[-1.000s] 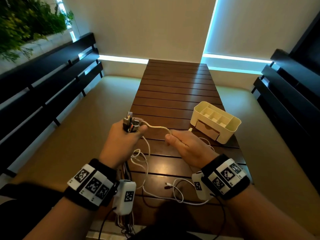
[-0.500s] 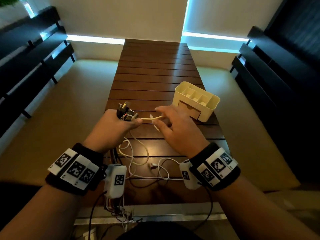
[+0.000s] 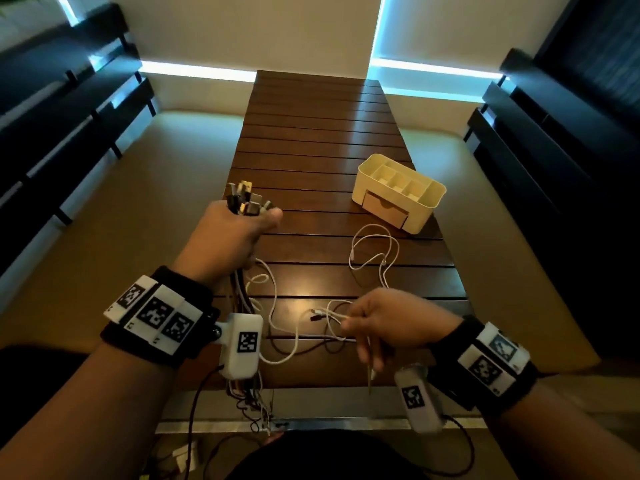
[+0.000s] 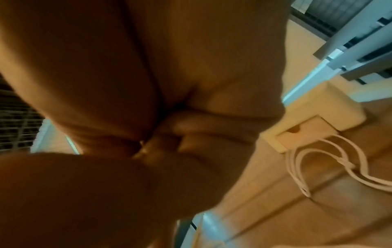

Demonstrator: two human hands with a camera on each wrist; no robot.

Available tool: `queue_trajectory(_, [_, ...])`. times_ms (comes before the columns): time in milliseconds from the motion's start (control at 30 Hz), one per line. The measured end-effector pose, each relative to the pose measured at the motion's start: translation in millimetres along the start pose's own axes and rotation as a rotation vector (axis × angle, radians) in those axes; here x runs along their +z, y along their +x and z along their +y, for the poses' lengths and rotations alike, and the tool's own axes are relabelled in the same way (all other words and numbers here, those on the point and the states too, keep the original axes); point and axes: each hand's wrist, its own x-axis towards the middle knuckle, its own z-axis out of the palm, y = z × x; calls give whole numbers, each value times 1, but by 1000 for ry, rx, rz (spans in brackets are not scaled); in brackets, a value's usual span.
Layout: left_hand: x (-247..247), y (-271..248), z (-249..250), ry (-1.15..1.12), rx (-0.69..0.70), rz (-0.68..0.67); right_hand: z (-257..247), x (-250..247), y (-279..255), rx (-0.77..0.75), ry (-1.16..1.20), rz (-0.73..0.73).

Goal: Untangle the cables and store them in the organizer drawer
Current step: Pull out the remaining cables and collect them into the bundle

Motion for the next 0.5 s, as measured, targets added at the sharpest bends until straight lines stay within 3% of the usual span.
queue_trajectory(200, [-31, 1, 4, -186, 36, 185, 46, 23, 16, 244, 135, -5])
queue_trajectory(400, [-26, -3, 0, -189, 55, 122, 54, 39, 23, 321, 145, -62])
queue_trajectory(500, [-16, -6, -1, -185, 54, 81, 43, 41, 24, 313, -146, -29])
